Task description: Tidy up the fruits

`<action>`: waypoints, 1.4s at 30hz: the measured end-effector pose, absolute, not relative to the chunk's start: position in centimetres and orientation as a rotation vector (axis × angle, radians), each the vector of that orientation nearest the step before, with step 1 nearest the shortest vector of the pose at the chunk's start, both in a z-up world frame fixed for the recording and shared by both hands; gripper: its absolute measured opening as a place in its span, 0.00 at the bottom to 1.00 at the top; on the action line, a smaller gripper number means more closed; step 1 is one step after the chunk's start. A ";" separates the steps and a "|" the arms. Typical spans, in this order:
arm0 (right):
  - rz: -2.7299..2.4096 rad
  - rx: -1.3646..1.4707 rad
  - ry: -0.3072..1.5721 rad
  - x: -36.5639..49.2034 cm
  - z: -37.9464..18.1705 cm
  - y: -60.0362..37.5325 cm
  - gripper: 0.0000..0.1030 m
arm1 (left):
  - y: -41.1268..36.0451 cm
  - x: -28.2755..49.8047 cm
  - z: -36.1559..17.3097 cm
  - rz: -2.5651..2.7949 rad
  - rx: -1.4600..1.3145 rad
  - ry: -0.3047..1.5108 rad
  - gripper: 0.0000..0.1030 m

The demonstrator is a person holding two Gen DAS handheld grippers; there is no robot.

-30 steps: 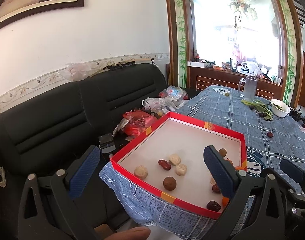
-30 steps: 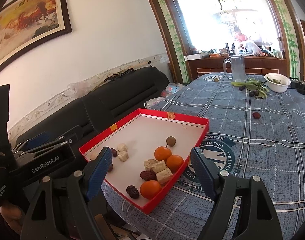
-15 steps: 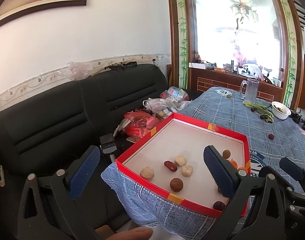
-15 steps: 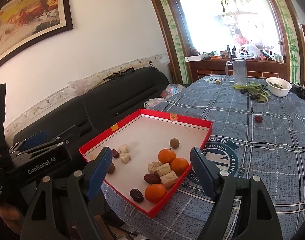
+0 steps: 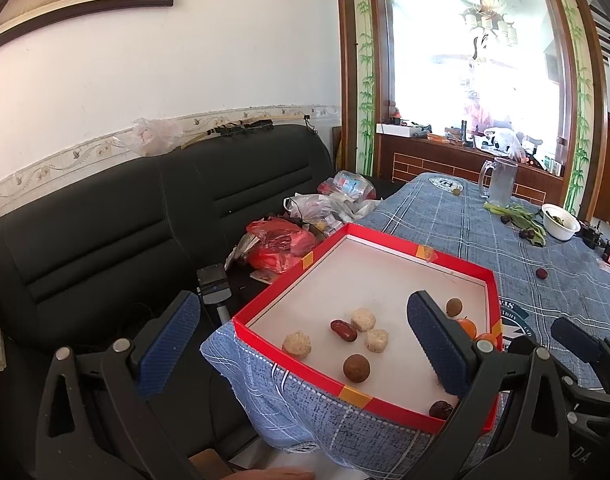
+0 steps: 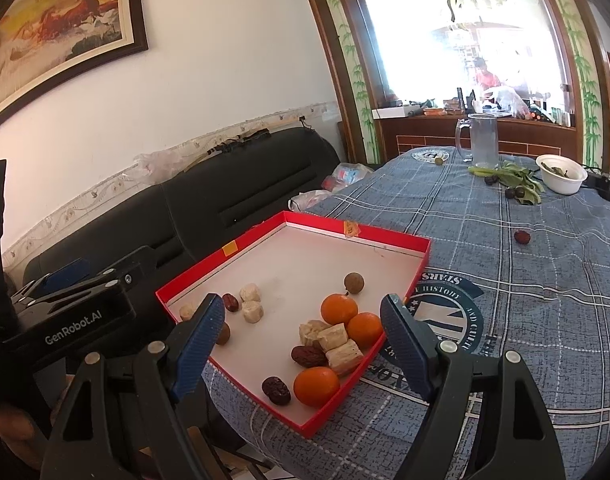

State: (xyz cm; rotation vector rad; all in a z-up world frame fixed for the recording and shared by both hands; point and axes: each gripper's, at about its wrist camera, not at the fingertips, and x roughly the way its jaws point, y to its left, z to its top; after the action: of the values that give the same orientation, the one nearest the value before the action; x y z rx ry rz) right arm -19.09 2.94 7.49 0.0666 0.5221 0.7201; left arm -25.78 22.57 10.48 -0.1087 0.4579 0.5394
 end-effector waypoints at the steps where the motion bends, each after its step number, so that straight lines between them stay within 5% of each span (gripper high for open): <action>1: 0.720 0.066 0.523 -19.1 7.5 3.0 0.78 | 22.6 -25.7 10.5 0.539 -0.108 0.459 1.00; 42: 0.720 0.071 0.528 -17.5 7.3 4.0 0.78 | 23.1 -24.6 10.5 0.515 -0.087 0.479 1.00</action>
State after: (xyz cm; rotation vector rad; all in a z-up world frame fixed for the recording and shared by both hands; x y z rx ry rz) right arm -17.55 4.00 7.29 0.0708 0.5281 0.7200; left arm -24.61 23.14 10.48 -0.0873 0.4787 0.5145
